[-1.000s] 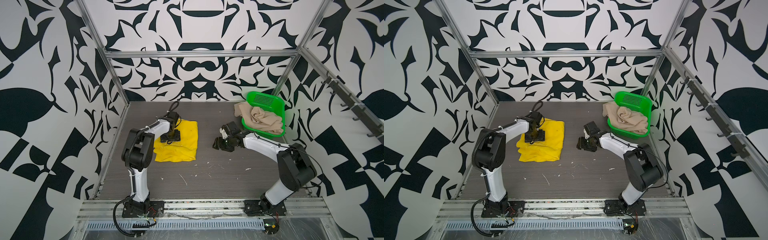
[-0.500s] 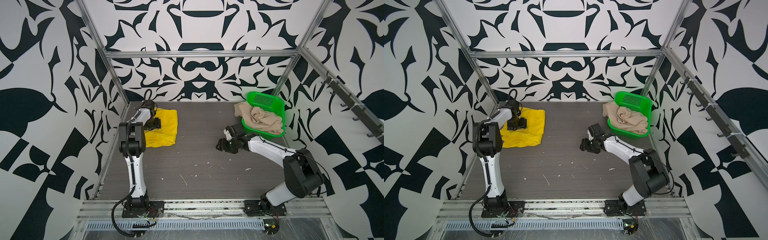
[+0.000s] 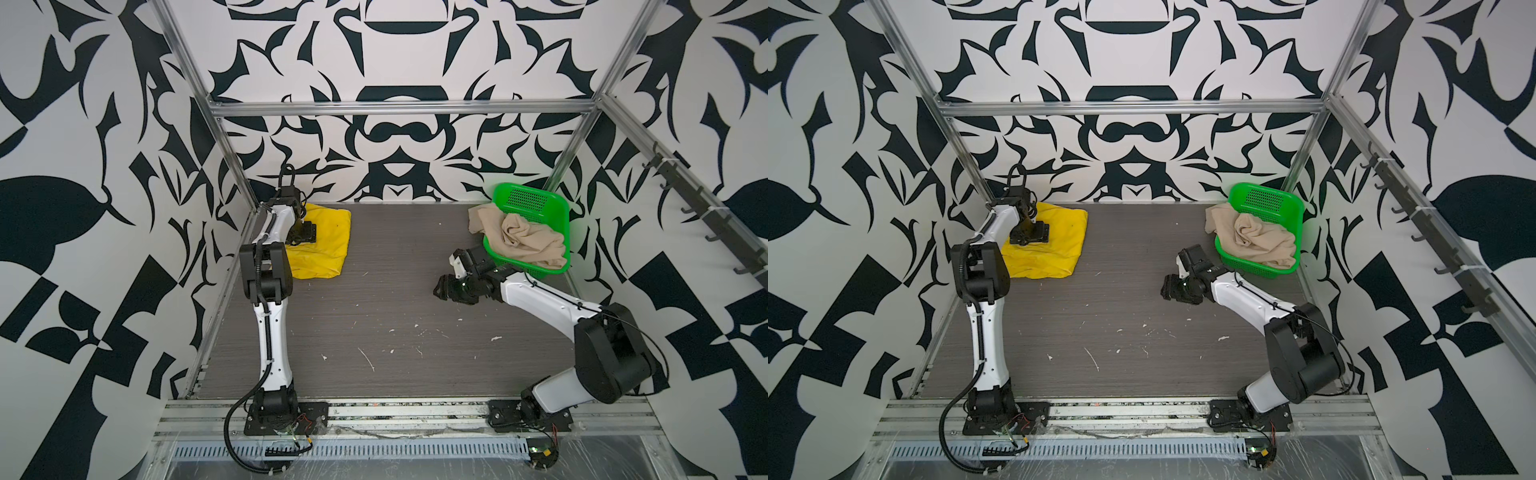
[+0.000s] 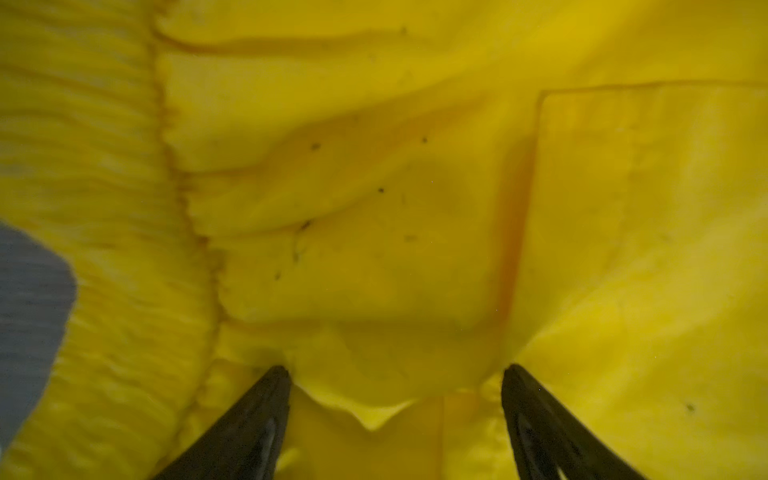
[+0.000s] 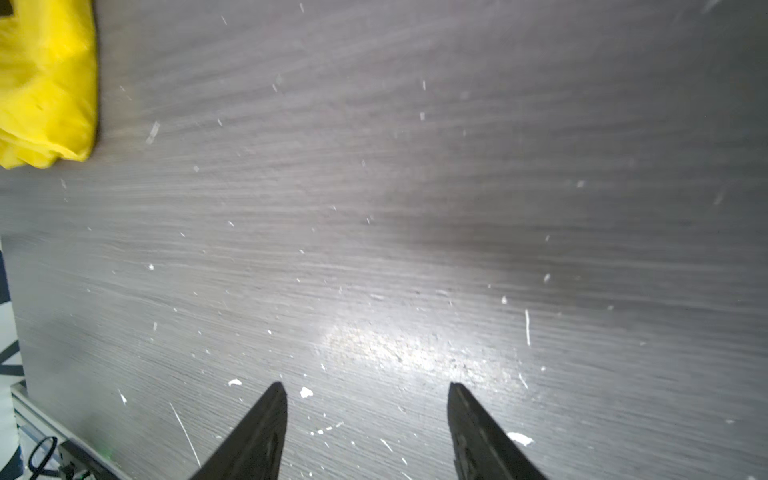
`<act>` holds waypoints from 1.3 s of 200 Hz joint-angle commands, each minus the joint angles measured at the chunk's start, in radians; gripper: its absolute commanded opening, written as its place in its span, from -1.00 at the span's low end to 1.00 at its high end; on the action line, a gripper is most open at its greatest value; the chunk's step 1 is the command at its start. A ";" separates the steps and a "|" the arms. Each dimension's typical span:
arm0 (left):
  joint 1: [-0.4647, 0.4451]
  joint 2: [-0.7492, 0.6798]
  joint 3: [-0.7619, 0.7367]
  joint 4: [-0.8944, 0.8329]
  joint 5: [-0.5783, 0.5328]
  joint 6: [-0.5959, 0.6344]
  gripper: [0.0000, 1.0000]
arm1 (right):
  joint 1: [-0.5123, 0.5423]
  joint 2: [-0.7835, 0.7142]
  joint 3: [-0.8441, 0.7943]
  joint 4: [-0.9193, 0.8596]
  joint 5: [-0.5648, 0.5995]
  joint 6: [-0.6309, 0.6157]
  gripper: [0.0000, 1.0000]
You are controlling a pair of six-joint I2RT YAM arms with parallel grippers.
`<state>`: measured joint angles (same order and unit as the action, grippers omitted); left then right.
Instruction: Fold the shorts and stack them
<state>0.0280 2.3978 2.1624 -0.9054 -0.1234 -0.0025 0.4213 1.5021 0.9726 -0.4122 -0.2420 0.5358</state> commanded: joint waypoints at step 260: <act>-0.261 -0.952 -1.057 0.464 0.125 -0.417 0.71 | -0.545 0.650 1.000 -0.279 0.410 -0.450 -0.81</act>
<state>-0.2340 1.4532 1.0664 -0.4316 0.0017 -0.4011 -0.1184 2.2868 1.9678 -0.7143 0.1638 0.0853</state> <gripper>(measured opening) 0.858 0.191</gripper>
